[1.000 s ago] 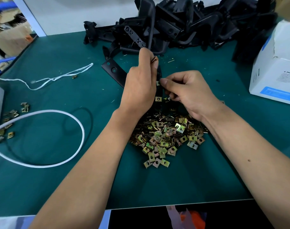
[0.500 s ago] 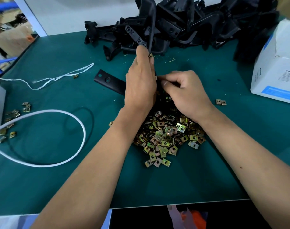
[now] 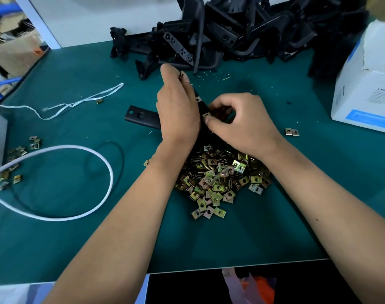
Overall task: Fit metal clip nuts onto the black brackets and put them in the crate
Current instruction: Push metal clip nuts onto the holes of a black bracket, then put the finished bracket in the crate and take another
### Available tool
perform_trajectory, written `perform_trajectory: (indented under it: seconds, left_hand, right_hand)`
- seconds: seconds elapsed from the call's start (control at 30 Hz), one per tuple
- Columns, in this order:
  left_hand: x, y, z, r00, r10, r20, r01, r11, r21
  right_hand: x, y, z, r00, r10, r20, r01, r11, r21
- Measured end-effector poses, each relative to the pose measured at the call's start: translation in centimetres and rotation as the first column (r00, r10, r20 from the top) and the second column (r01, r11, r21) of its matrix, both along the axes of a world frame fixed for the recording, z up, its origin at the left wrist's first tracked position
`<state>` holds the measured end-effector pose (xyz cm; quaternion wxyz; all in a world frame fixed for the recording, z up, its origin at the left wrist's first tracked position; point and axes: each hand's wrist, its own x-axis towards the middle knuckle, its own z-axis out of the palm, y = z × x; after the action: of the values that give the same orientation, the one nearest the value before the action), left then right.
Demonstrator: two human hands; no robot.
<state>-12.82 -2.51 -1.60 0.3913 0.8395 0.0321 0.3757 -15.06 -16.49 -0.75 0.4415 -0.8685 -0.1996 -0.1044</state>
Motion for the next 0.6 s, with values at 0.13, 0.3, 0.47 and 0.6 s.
perform_trajectory:
  seconds: [0.13, 0.3, 0.47, 0.6]
  left_hand:
    - [0.2, 0.4, -0.2, 1.000, 0.012, -0.022, -0.013, 0.998, -0.056]
    - [0.2, 1.3, 0.4, 0.989, 0.145, -0.007, -0.143, 0.983, 0.111]
    - [0.2, 1.9, 0.0, 0.992, 0.101, -0.072, -0.084, 0.974, 0.210]
    - [0.1, 1.5, -0.7, 0.938, -0.120, -0.326, 0.217, 0.935, 0.282]
  right_hand:
    - [-0.2, 0.7, -0.2, 0.998, -0.041, 0.038, 0.043, 0.998, -0.051]
    - [0.7, -0.2, -0.3, 0.978, -0.209, 0.012, 0.210, 0.976, -0.061]
    - [2.0, -3.0, -0.1, 0.918, -0.391, -0.064, 0.394, 0.883, 0.256]
    - [2.7, -4.4, -0.2, 0.874, -0.454, -0.172, 0.478, 0.741, 0.472]
